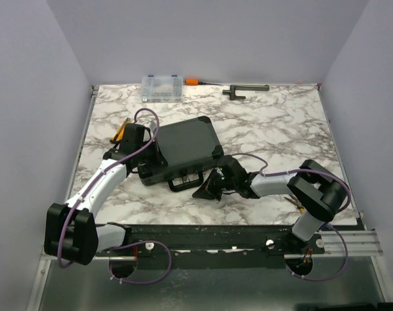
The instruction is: Pack up texas hold em set
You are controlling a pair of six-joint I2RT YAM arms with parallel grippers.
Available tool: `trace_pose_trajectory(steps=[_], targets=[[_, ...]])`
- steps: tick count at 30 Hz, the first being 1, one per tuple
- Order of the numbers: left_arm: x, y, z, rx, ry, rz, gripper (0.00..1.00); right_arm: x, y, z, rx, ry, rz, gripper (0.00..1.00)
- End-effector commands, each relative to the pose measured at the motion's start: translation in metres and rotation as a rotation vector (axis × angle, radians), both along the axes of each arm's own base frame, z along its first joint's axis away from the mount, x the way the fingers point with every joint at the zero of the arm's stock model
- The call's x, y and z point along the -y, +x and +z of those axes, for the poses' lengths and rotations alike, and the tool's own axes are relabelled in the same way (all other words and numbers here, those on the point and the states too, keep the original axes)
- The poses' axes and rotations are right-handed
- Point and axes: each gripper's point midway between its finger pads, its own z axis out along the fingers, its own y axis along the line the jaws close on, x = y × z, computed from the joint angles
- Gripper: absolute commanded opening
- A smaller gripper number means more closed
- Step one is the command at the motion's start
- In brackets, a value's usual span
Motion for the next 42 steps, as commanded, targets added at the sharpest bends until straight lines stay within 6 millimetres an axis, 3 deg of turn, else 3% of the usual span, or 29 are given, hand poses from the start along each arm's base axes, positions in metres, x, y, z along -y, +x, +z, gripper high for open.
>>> trace_pose_trajectory(steps=[1, 17, 32, 42], targets=[[-0.011, -0.038, -0.035, -0.157, 0.058, -0.044, 0.0, -0.014, 0.023, 0.009, 0.034, 0.044, -0.093, 0.01], [-0.018, -0.043, -0.04, -0.142, 0.074, -0.065, 0.0, -0.012, 0.029, -0.029, -0.142, -0.035, -0.36, 0.01], [-0.016, -0.043, -0.04, -0.139, 0.066, -0.07, 0.0, -0.015, 0.044, -0.039, -0.191, -0.068, -0.5, 0.01], [-0.016, -0.044, -0.04, -0.141, 0.067, -0.071, 0.0, -0.024, 0.051, -0.03, -0.181, -0.039, -0.498, 0.01]])
